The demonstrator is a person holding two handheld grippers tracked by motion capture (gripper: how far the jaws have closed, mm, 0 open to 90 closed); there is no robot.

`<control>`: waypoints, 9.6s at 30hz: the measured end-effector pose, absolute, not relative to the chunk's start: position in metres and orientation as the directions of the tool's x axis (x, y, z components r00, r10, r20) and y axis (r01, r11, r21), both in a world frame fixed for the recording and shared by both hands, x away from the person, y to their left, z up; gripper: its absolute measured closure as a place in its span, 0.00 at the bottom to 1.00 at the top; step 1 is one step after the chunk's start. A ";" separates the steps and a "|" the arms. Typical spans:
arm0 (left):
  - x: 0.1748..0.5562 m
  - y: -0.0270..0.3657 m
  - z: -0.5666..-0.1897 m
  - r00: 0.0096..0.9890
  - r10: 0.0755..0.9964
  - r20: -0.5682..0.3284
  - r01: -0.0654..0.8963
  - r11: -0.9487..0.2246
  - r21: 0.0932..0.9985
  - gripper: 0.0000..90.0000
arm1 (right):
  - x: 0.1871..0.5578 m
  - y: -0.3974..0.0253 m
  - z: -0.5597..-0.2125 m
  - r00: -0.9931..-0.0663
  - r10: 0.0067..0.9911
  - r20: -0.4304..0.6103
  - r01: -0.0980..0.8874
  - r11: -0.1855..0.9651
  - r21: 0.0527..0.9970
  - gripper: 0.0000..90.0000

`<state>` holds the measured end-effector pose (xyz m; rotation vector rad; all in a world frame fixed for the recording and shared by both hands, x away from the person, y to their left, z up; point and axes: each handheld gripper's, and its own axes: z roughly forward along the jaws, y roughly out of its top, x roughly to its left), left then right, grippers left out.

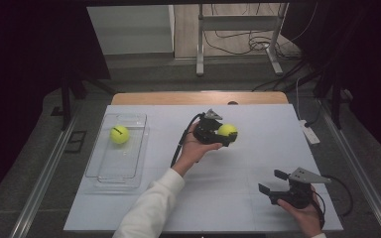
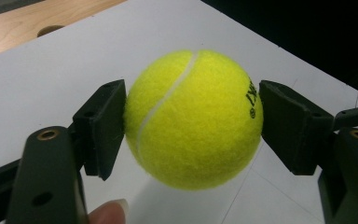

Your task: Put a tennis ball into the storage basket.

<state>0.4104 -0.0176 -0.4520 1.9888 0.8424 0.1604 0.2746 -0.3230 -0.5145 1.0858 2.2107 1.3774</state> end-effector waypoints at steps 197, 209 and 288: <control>0.298 0.253 -0.441 0.447 0.869 -0.212 0.506 -0.050 0.861 0.31 | 0.272 -0.322 -0.516 -0.640 0.763 0.093 0.445 0.270 0.854 0.15; 0.294 0.269 -0.444 0.409 0.886 -0.217 0.517 -0.030 0.856 0.31 | 0.272 -0.321 -0.516 -0.641 0.762 0.089 0.445 0.274 0.852 0.15; 0.312 0.291 -0.481 0.240 0.968 -0.079 0.726 -0.125 0.676 0.30 | 0.272 -0.322 -0.516 -0.640 0.764 0.084 0.446 0.280 0.850 0.15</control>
